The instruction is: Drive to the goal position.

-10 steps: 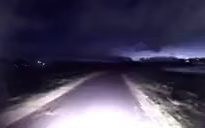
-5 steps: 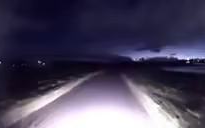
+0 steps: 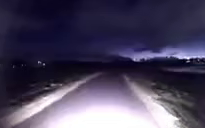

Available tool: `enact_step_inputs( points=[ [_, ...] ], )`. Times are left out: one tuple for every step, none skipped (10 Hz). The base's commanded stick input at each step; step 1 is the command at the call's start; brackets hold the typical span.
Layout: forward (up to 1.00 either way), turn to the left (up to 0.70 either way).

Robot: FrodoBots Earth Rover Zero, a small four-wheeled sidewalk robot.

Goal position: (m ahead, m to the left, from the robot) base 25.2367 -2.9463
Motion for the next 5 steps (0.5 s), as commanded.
enact_step_inputs(
  points=[
    [0.85, 0.0],
    [0.85, 0.0],
    [0.85, 0.0],
    [0.85, 0.0],
    [0.85, 0.0]
  ],
)
